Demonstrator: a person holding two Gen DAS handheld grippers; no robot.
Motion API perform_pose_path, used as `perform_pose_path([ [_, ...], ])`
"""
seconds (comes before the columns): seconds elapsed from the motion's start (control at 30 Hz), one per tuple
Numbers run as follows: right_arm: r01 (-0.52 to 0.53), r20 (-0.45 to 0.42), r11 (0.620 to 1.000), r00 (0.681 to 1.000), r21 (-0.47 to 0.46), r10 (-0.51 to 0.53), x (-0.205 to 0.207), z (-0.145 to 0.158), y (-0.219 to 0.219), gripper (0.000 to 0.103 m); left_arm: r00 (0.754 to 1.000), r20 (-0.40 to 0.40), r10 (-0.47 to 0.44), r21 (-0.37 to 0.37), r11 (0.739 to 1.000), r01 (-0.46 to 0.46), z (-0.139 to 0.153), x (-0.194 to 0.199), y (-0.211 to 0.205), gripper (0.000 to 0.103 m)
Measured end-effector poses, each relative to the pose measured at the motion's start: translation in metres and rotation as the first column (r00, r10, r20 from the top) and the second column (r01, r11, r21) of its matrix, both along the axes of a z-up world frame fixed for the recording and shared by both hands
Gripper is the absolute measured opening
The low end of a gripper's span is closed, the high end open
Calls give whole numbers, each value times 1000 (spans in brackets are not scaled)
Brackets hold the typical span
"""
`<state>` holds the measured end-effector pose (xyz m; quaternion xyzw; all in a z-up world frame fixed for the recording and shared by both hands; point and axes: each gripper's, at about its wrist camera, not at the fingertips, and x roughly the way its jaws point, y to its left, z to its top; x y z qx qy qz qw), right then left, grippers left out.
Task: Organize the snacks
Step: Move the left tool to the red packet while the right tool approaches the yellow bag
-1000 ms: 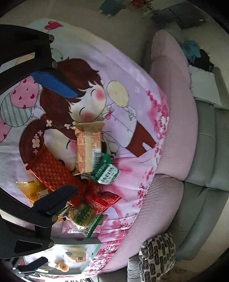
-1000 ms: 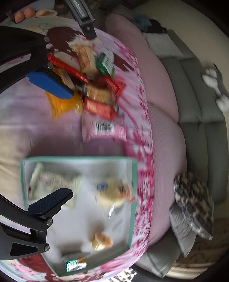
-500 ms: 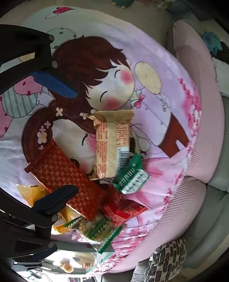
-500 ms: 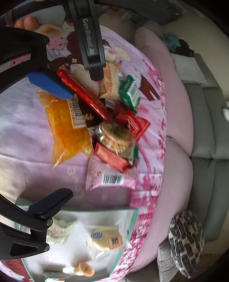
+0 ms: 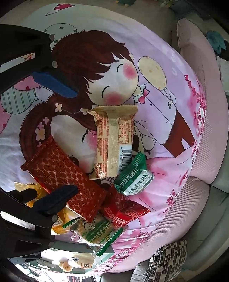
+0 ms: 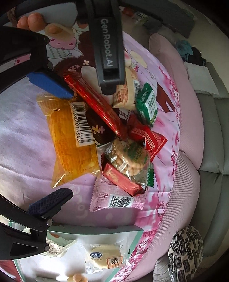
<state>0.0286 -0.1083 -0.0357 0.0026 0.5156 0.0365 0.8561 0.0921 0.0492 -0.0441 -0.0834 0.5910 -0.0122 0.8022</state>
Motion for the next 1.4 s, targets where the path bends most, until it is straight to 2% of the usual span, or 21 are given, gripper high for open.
perform_pose_path([
  [0.07, 2, 1, 1000, 1000, 5, -2, 0, 0, -2, 97, 1000, 1, -4, 0, 1000, 4, 1, 0, 0, 99],
  [0.27, 52, 6, 998, 999, 43, -53, -2, 3, -17, 91, 1000, 5, -25, -3, 1000, 25, 1, 2, -8, 99],
  [0.77, 127, -32, 990, 992, 65, -125, -14, 4, -52, 89, 992, -34, -118, 24, 993, 119, -16, 9, -39, 99],
  [1.13, 126, -43, 991, 991, 44, -124, -25, 6, -53, 89, 983, -62, -174, 70, 982, 178, -30, 11, -63, 98],
  [1.4, 129, -46, 991, 991, 46, -127, -25, 7, -53, 89, 980, -93, -175, 88, 979, 183, -48, 11, -78, 96],
])
